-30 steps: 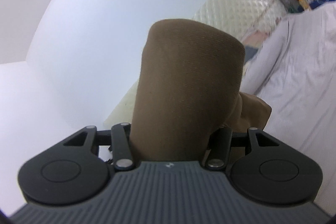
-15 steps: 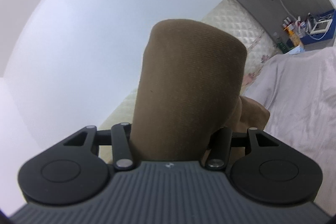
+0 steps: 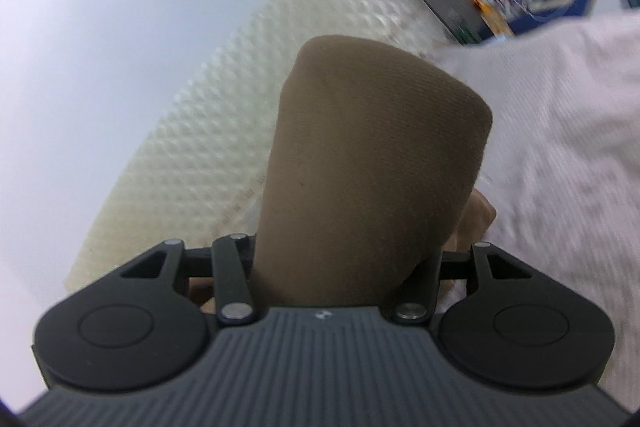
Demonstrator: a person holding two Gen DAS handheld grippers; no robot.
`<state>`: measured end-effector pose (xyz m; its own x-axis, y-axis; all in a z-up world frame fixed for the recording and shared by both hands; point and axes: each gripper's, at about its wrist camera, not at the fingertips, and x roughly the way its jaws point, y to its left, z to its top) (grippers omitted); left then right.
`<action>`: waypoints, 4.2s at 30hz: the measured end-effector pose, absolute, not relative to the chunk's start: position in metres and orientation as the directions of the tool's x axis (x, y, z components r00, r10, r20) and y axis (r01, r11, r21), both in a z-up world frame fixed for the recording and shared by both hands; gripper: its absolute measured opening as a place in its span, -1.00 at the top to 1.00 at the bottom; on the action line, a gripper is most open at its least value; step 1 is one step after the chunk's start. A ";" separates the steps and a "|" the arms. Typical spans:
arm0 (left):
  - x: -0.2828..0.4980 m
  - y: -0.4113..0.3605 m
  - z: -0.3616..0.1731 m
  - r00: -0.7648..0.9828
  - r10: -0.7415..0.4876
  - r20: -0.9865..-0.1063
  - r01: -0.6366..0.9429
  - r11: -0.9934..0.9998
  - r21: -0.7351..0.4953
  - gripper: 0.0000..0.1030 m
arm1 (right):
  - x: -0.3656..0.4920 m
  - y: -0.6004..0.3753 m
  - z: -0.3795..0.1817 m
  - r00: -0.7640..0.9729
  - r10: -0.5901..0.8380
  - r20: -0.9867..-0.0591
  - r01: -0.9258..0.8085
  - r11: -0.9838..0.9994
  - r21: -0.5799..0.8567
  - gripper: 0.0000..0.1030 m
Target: Fold large clothes
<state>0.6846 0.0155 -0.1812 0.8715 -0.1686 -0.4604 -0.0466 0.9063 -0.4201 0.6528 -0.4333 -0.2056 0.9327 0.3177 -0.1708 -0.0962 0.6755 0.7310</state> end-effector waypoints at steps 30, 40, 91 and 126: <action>0.565 0.066 -0.215 0.773 -0.196 -0.603 -0.078 0.914 -0.398 -0.36 | 0.542 -0.447 -0.276 0.863 0.245 -0.442 0.199 0.640 0.742 -0.39; 0.462 0.035 -0.102 0.824 -0.207 -0.528 0.047 0.953 -0.300 -0.37 | 0.469 -0.452 -0.171 0.912 0.169 -0.373 0.153 0.705 0.693 -0.39; 0.167 -0.067 -0.085 0.876 -0.283 -0.392 0.266 0.959 -0.099 -0.44 | 0.230 -0.273 -0.113 0.942 0.159 -0.296 -0.109 0.978 0.179 -0.39; 0.196 -0.040 -0.139 0.839 -0.214 -0.501 0.175 0.977 -0.124 -1.00 | 0.247 -0.263 -0.145 0.931 0.044 -0.361 -0.001 0.993 0.118 -1.00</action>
<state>0.1957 -0.0401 -0.1392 0.8388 -0.2141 -0.5006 0.1749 0.9767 -0.1245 0.2475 -0.2632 -0.1455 0.9315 0.0435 -0.3612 -0.0007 0.9930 0.1178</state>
